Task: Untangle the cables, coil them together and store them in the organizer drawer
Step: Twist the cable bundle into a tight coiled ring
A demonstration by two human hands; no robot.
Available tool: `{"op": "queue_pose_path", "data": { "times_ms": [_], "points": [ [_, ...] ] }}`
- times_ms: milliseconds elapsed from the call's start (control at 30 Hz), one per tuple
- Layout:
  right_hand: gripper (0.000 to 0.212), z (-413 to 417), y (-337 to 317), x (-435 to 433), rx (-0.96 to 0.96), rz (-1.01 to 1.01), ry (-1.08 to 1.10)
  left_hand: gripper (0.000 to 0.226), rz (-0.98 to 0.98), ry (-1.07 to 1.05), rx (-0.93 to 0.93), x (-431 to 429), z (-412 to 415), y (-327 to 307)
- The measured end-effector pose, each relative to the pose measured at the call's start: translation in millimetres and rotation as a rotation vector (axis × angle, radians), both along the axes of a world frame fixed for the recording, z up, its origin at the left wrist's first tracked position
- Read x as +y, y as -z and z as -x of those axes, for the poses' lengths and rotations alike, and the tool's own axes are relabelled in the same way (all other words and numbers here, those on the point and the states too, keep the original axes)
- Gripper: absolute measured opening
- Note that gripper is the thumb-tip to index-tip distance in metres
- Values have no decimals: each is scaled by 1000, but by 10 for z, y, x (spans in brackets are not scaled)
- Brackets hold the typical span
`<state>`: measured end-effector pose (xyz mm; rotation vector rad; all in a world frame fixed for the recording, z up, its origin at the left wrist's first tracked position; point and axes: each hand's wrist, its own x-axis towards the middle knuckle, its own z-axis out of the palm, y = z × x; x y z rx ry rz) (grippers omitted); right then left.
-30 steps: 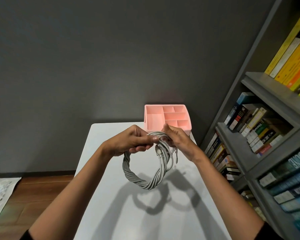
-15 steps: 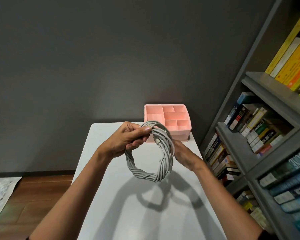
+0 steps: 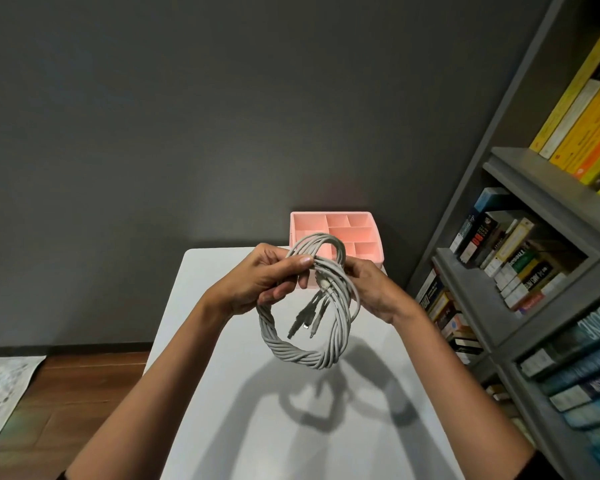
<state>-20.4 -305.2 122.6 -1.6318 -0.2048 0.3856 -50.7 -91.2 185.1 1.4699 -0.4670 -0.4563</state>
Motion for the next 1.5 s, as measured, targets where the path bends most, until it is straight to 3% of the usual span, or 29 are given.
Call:
{"op": "queue_pose_path", "data": {
  "times_ms": [100, 167, 367, 500, 733, 900, 967, 1067, 1233, 1333, 1400, 1500],
  "points": [
    [44, 17, -19, 29, 88, -242, 18, 36, -25, -12, -24, 12, -4, -32],
    [47, 52, -23, 114, 136, -298, -1, 34, -32, -9, -34, 7, -4, -37],
    [10, 246, 58, 283, 324, -481, -129, 36, -69, -13, -66, -70, -10, -2],
    [34, 331, 45, 305, 339, -538, -286, 37, -83, -46, -85, -70, -17, 38],
    [18, 382, 63, 274, 436, -756, -330, 38, -48, -158, -104, -56, -52, 71],
    [53, 351, 11, 213, 594, -824, -165, 40, -127, -215, -160, -55, -86, 89],
    [58, 351, -30, 215, 576, -758, -224, 40, -136, -238, -163, -61, -111, 96],
    [36, 333, -61, 253, 471, -417, -295, 41, -150, -257, -169, -85, -134, 115],
    [30, 302, -11, 308, 437, 42, -95, 41, -184, -349, -162, -122, -179, 216],
    [7, 310, -8, 337, 389, 186, -2, 43, -176, -438, -158, -138, -213, 287],
    [18, 319, -22, 383, 379, 300, 22, 45, -179, -504, -153, -149, -243, 328],
    [36, 350, -93, 483, 185, 714, 75, 47, -195, -593, -158, -159, -293, 394]
  ]
}}
